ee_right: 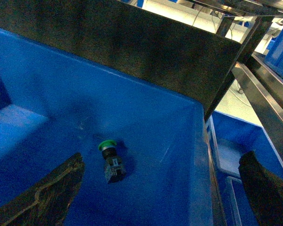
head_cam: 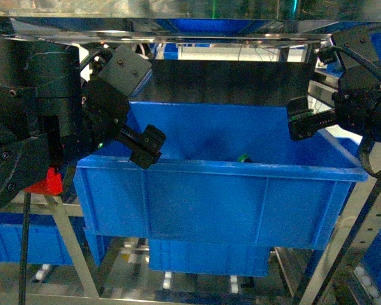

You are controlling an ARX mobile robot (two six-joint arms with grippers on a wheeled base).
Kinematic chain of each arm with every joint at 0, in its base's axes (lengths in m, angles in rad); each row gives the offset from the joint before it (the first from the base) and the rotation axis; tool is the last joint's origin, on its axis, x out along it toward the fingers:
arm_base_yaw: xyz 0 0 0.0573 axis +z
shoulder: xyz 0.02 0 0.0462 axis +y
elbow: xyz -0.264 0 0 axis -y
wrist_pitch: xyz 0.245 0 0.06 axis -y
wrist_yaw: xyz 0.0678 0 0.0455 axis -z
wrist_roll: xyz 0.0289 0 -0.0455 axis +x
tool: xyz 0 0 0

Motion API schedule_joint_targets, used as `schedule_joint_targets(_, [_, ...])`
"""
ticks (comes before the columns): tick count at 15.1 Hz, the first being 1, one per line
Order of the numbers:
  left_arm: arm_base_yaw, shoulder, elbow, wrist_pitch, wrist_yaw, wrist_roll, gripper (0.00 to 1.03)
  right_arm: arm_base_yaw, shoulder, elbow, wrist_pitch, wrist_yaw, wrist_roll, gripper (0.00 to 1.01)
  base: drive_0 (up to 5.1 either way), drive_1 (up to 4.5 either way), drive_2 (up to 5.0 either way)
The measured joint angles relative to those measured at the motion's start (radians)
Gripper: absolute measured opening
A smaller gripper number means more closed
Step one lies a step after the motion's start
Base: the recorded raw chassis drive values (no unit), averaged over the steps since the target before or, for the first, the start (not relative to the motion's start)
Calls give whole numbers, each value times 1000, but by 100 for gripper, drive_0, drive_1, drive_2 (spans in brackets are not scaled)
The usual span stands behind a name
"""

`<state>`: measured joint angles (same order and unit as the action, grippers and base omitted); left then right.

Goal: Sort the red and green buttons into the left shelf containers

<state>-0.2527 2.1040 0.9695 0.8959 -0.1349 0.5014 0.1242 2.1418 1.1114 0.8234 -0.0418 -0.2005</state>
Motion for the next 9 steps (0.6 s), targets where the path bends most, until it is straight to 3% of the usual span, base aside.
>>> schedule_joint_targets(2, [0, 0, 0, 0, 0, 0, 98, 0, 0, 0, 0, 0, 0, 98, 0, 0, 0])
schedule_joint_targets(3, [-2, 13, -9, 91, -30, -34, 94, 1, 5, -43, 181, 90, 58, 89, 0, 0, 0])
schedule_joint_targets(4, [2, 12, -55, 224, -75, -124, 85, -1, -31, -120, 270, 133, 102, 79, 0, 0, 0])
schedule_joint_targets(6, [55, -114, -283, 384, -67, -370, 60, -29, -167, -330, 382, 138, 162, 57, 0, 0, 0])
schedule_joint_targets(7, [81, -206, -366, 392, -50, -433, 47, -42, -251, -430, 411, 133, 175, 43, 0, 0, 0])
schedule_joint_targets(9, [104, -320, -500, 393, -18, -476, 26, -47, -357, -569, 430, 118, 182, 22, 0, 0, 0])
